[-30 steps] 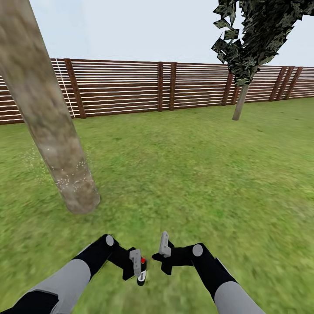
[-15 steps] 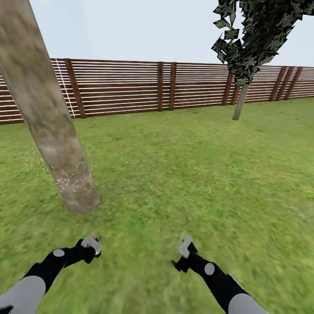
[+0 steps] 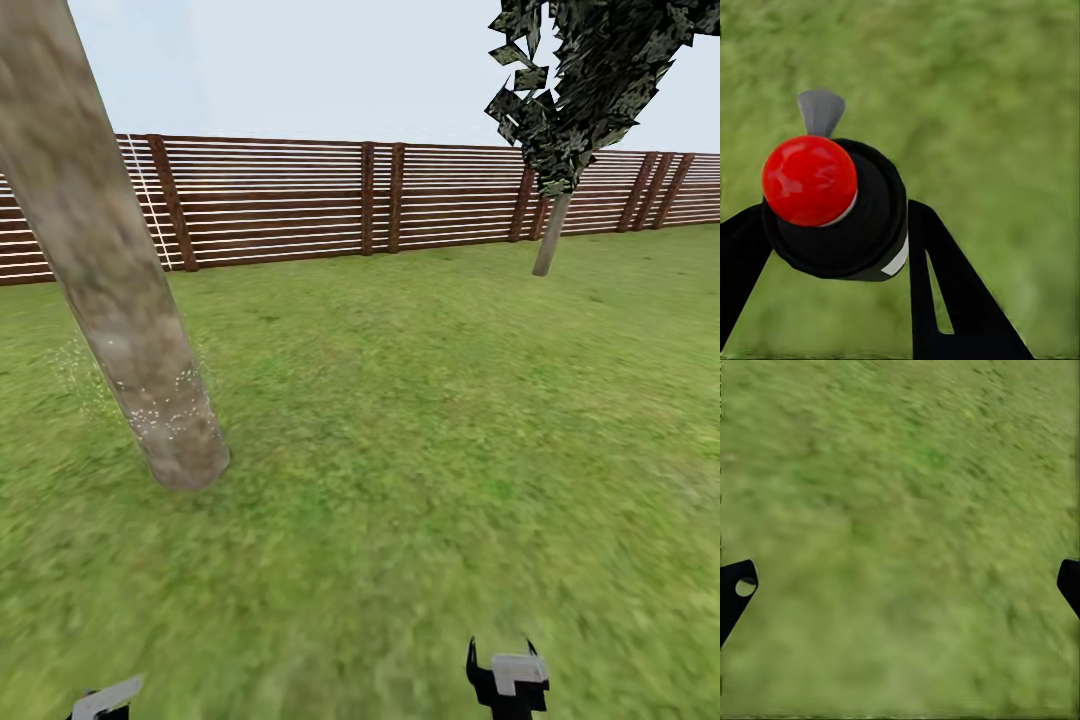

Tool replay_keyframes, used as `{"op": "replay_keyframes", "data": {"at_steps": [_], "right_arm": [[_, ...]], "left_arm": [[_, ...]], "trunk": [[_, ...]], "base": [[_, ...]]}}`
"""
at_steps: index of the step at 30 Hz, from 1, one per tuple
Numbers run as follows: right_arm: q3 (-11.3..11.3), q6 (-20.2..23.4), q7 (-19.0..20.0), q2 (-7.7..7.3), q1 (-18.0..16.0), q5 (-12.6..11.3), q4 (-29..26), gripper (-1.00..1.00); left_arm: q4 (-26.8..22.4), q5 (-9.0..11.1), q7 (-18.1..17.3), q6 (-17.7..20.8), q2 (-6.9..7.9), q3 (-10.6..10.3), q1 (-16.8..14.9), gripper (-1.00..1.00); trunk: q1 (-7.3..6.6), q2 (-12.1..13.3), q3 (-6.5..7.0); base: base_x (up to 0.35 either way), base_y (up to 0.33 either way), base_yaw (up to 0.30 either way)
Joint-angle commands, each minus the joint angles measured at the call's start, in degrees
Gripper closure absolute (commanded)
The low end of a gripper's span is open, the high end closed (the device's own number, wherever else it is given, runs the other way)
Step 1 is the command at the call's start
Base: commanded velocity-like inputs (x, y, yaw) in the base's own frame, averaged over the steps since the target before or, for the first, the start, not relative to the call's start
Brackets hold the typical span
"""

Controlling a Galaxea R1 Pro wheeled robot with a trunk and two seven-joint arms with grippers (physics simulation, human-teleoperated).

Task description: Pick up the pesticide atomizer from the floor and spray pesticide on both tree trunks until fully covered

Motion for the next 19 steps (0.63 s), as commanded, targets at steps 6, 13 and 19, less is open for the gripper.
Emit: {"op": "replay_keyframes", "data": {"at_steps": [6, 13, 19], "right_arm": [[0.0, 0.1, 0.0, 0.08, 3.3, -0.2, 0.1, -1.0], [0.0, 0.1, 0.0, 0.02, 3.4, -0.2, 0.1, -1.0], [0.0, 0.1, 0.0, 0.1, 3.4, -0.2, 0.1, -1.0]], "left_arm": [[0.5, -0.3, 0.0, 0.0, 0.52, 0.0, 0.1, 1.0], [0.6, -0.3, 0.0, 0.0, 0.1, -0.1, 0.1, 1.0], [0.6, -0.4, 0.0, 0.1, 0.35, -0.1, 0.1, 1.0]], "trunk": [[0.0, 0.0, 0.0], [0.0, 0.0, 0.0], [0.0, 0.0, 0.0]], "base": [[0.0, 0.0, 0.0], [0.0, 0.0, 0.0], [0.0, 0.0, 0.0]]}}
